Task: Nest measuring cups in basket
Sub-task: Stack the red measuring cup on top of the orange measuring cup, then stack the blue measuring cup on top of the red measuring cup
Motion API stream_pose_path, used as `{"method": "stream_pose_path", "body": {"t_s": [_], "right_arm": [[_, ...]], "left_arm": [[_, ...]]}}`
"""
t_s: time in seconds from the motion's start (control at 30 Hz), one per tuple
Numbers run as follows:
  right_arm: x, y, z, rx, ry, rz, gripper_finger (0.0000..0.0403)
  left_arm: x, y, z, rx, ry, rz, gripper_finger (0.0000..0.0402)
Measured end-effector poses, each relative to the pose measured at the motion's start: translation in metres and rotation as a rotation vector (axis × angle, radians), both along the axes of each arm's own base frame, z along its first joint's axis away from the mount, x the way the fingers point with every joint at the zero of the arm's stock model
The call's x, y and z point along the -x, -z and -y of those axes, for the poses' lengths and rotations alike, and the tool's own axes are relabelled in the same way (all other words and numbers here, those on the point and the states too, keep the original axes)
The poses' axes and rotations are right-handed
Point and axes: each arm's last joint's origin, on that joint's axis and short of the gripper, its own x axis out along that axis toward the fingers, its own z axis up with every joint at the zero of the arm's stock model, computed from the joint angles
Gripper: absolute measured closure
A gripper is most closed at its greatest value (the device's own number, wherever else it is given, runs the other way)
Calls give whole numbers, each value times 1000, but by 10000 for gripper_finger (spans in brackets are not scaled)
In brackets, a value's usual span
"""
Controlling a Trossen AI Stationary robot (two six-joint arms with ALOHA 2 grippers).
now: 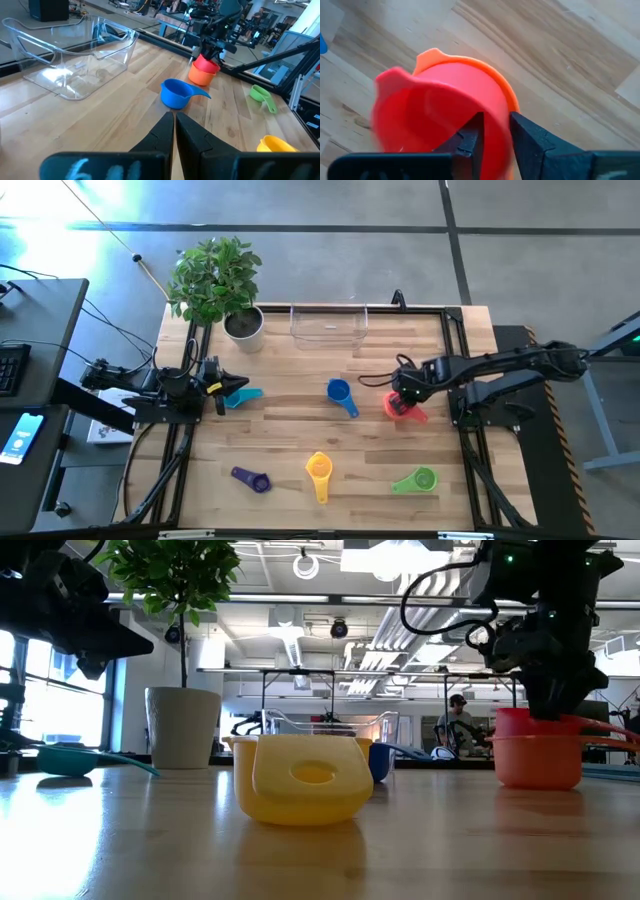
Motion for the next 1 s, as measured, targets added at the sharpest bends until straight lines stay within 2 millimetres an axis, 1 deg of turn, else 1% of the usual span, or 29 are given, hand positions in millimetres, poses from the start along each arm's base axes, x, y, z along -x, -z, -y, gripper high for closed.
{"method": "stream_pose_path", "body": {"t_s": [0.27,0.47,0.8,0.9,1.0], "right_arm": [[-5,-19,2,55,15,5,318],[-11,-31,3,75,21,53,318],[-27,-70,6,180,53,205,318],[-30,-82,6,186,59,247,318],[-33,-93,6,186,62,284,318]], "left_arm": [[0,0,0,-1,0,-4,392],[0,0,0,-1,0,-3,392],[-1,-7,0,16,-8,78,392],[-1,-9,0,21,-21,92,392],[-1,-9,0,65,-28,105,392]]}}
